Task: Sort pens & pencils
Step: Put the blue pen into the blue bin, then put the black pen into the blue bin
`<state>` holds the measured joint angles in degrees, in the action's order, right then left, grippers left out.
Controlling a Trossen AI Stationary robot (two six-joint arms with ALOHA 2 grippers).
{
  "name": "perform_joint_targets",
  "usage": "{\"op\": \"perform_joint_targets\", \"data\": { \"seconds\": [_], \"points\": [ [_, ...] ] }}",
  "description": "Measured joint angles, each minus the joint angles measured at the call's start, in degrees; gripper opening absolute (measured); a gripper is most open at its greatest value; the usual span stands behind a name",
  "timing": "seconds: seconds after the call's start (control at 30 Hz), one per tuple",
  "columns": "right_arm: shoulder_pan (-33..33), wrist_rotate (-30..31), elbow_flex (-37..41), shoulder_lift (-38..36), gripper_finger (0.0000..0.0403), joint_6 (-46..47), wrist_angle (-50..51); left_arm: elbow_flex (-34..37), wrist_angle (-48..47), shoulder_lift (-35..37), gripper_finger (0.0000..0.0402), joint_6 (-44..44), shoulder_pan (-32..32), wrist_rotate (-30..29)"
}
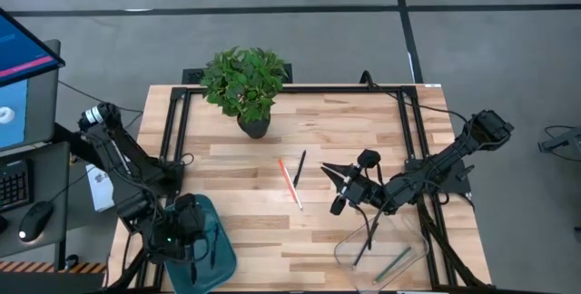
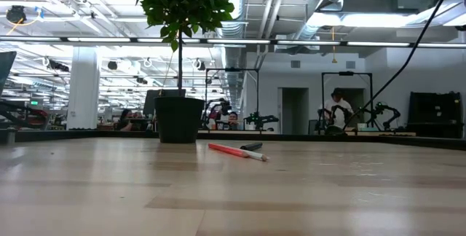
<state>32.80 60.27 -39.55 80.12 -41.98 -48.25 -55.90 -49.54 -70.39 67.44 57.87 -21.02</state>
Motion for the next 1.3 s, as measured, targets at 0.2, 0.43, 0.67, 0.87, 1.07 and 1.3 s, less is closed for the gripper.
{"op": "perform_joint_targets", "data": {
  "seconds": [0.2, 0.43, 0.67, 0.87, 1.07, 1.3],
  "points": [
    [0.0, 0.02, 0.0, 0.0, 0.0066, 0.02, 0.0, 0.0, -0.04, 0.0, 0.0068, 1.25, -0.02, -0.23],
    [-0.34, 0.73, 0.0, 0.0, 0.0066, 0.02, 1.11, 0.0, -0.06, 0.0, 0.0074, -2.37, -0.51, -9.28],
    [-4.57, 1.22, 0.04, 0.0, 0.0066, 5.42, 7.05, -0.02, 0.1, 0.0, 0.0075, -13.06, -9.5, -25.39],
    [-10.98, -17.41, 0.04, -0.35, 0.0066, 18.5, 20.59, -0.02, 1.66, 0.0, 0.0075, -23.23, -22.4, -24.8],
    [-20.43, -37.79, 0.11, -1.09, 0.0066, 30.73, 34.2, -0.02, 7.7, 0.0, 0.0075, -37.74, -32.86, -11.93],
    [-28.06, -50.69, -0.65, -1.16, 0.0066, 28.93, 47.99, -0.02, 14.76, -0.01, 0.0075, -53.72, -39.38, 5.9]
  ]
}}
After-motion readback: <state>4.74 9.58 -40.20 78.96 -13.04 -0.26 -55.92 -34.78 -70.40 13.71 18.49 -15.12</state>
